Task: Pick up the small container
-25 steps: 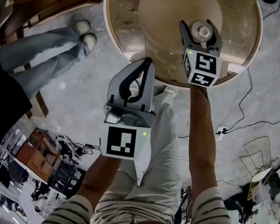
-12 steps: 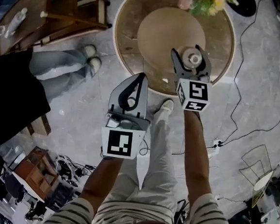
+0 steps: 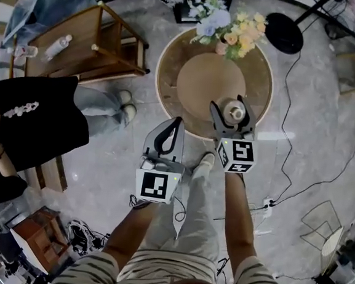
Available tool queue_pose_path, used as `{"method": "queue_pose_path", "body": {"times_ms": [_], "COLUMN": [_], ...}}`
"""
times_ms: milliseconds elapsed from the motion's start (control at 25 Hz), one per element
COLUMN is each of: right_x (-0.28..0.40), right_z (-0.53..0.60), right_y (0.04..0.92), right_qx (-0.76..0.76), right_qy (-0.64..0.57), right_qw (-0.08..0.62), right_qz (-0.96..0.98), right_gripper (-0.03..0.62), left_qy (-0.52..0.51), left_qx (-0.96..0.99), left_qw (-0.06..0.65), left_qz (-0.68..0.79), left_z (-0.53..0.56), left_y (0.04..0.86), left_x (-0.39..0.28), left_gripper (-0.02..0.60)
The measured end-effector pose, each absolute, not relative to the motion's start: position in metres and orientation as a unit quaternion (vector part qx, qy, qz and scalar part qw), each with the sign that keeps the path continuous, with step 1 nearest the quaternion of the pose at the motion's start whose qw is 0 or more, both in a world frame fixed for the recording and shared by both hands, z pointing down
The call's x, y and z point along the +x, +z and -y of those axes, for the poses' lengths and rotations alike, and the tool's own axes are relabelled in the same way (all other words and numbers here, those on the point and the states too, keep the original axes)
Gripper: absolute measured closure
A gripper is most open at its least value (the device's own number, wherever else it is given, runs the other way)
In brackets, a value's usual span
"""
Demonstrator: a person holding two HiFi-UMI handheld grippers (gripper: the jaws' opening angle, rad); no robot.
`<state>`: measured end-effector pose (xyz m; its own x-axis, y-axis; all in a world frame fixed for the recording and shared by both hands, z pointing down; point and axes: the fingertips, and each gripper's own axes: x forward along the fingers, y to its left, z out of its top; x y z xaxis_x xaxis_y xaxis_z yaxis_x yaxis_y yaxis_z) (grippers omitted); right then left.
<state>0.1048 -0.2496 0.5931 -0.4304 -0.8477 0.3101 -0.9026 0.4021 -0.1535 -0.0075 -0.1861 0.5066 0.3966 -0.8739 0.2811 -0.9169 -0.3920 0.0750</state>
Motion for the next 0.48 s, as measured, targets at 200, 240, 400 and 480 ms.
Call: {"method": "queue_pose_path", "body": {"times_ms": [200,240,400,480], "right_x": [0.096,0.094,0.088,0.083], "right_z": [0.226,0.222,0.205,0.194], "right_y": [0.532,0.521,0.481,0.461], "right_qx": [0.519,0.518,0.516,0.514], "right_qy": [0.135,0.133,0.132,0.128], "right_qw": [0.084,0.082,0.076,0.072], "right_qz": [0.840,0.841,0.843,0.845], "right_gripper": [0.249,0.249,0.249,0.249], "left_qy": [0.090,0.090,0.085,0.090], "left_qx": [0.829,0.829,0.829,0.830], "left_qw": [0.096,0.091,0.081,0.072], "left_qz": [0.544,0.544,0.546,0.546], "left_z": [0.174,0.172,0.164,0.157], "left_y": [0.459,0.450,0.419,0.405], "left_x": [-0.016,-0.017,-0.023,-0.026], "left_gripper": [0.580,0.580,0.580,0.580]}}
